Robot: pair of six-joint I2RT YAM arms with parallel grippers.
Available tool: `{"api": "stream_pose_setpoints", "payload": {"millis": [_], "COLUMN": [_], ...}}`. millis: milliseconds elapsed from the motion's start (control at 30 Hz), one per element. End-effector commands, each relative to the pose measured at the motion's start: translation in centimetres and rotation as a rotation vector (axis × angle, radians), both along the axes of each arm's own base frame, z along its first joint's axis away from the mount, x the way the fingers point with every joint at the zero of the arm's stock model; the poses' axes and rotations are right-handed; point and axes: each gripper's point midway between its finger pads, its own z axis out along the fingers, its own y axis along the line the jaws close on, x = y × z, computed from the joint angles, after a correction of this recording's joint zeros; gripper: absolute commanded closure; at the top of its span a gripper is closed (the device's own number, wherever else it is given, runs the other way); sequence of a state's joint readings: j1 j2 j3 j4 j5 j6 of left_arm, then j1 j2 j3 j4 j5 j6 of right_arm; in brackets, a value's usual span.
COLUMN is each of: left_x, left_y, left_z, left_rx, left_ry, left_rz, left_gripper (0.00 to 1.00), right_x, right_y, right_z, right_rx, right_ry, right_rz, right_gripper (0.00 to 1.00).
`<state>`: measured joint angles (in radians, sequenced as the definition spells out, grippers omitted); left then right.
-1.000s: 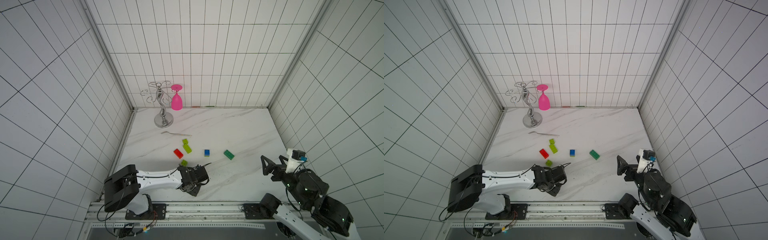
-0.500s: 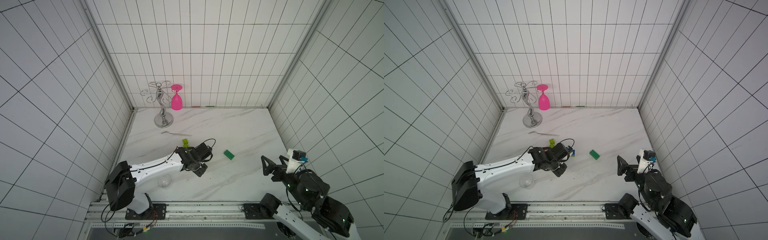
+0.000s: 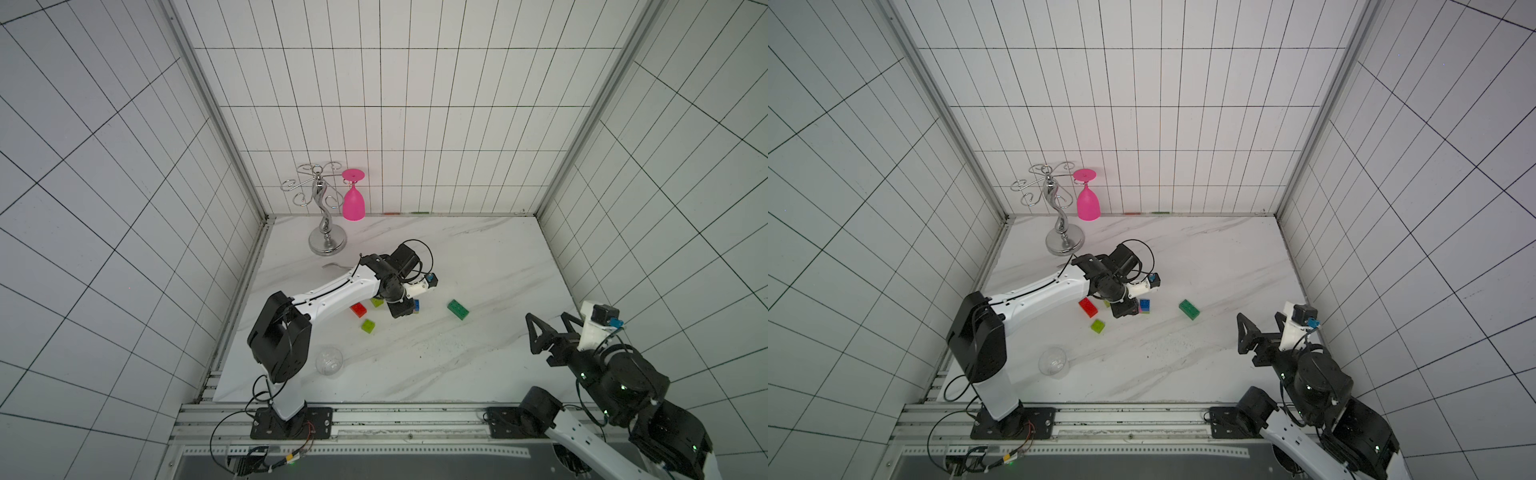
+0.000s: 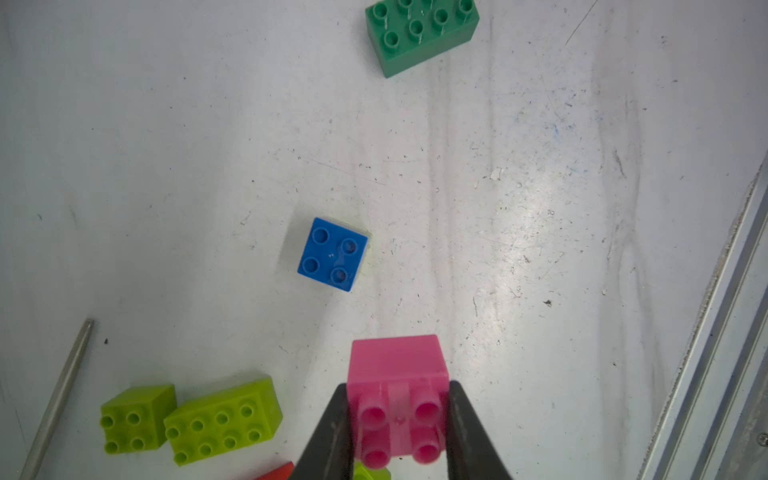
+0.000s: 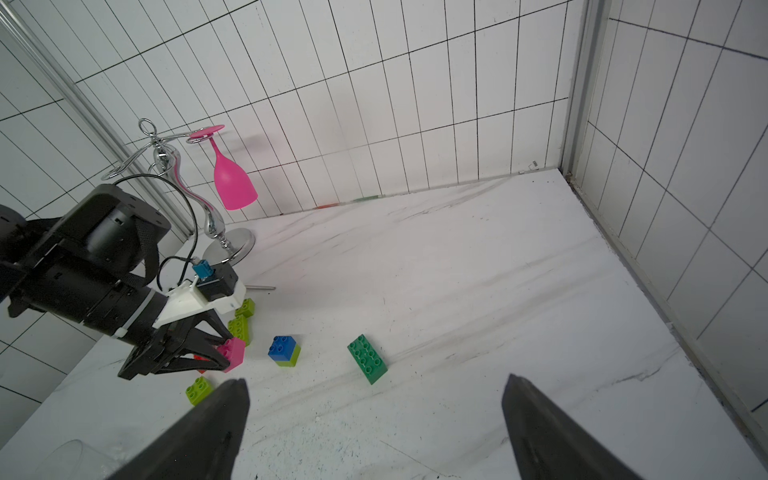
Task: Assemble a spoon with lego
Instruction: Assemble the lego brick with the lego brick.
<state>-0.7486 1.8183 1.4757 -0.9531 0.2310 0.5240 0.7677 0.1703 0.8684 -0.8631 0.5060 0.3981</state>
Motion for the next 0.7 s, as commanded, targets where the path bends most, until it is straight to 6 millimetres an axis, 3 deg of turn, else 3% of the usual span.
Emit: {"api": "stream_pose_setpoints", "payload": {"millis": [0,167,667], "left_x": [0.7,2.5,3.7], "left_y": [-0.4,-0.9,-2.1], "left_z": [-0.6,-1.6,-3.7], "left_rx": [0.000,0.063,0.168], "left_ry": [-0.021,-0.009,0.047], "left_rz": [-0.206,-0.290,-0.372], "left_gripper": [0.81,0.81,0.81], "right_x": [0.0,-0.1,-0.3], "right_y": [0.4,0.4,0.2], "right_z": [-0.2,-0.2,0.0], "right_rx": [-0.003,-0.001,0.006], "right_ry": [-0.011,-0.018,-0.029], "right_rz": [0.025,0.033,0.039], "right_gripper": [0.01,0.01,0.01]}}
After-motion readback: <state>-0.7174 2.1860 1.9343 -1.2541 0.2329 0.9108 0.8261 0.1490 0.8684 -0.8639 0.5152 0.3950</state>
